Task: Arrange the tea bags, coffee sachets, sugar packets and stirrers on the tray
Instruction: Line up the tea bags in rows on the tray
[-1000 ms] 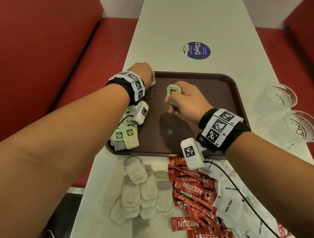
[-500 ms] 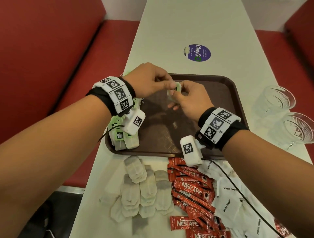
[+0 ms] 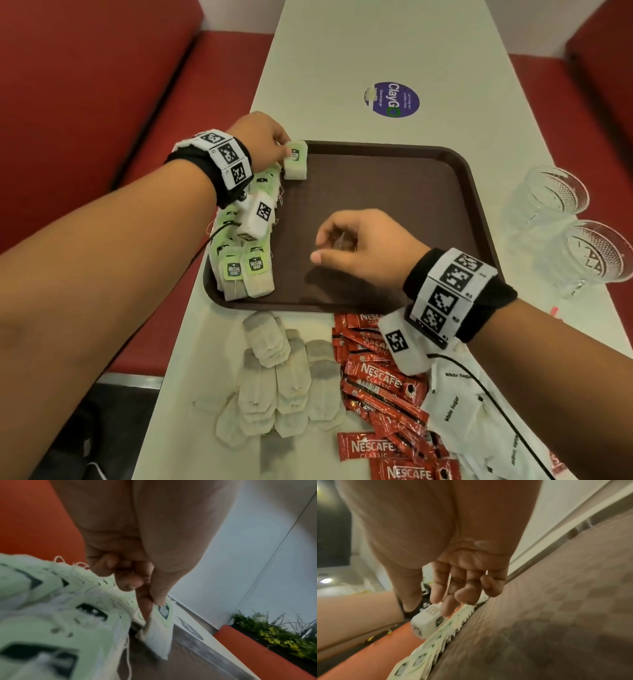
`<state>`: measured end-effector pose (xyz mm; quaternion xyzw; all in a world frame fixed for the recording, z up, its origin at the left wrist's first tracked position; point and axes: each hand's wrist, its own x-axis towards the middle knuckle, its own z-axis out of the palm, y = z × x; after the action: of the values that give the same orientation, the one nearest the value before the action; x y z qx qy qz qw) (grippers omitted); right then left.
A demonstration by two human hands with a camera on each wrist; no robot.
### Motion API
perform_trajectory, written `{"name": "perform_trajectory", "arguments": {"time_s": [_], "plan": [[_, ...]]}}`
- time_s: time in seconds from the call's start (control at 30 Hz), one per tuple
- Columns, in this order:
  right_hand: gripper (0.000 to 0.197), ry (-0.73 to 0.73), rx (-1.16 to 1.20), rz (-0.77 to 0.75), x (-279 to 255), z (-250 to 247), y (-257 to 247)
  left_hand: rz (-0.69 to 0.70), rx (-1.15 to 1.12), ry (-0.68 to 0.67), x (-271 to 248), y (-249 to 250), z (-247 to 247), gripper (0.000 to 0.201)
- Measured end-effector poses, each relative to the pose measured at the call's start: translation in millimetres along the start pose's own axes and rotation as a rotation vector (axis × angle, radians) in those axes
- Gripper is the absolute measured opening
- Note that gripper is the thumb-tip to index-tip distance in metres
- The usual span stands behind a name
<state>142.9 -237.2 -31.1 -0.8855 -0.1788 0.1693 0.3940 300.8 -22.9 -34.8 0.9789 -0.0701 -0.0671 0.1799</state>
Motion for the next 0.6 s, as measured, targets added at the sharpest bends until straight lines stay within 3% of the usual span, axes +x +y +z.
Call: {"name": "perform_trajectory", "arguments": {"time_s": [0.17, 0.3, 0.47, 0.6], "plan": [[0.026, -0.282, -0.238, -0.055, -16.2, 8.9, -8.9, -0.087, 0.053, 0.043, 15.6, 1.9, 5.2, 0.023], [0.028, -0.378, -0.361, -0.083, -27.0, 18.5, -14.0, -0.121, 0.102, 0.076, 20.5, 8.2, 6.6, 0.036], [0.029, -0.465, -0.472, -0.118, -37.7, 24.8, -21.5, -0.036, 0.229, -0.091, 21.2, 25.8, 16.4, 0.037], [0.038, -0.508, -0.563, -0.112, -41.5, 29.5, -23.4, -0.036, 0.252, -0.131, 16.5, 32.0, 19.1, 0.036]]}}
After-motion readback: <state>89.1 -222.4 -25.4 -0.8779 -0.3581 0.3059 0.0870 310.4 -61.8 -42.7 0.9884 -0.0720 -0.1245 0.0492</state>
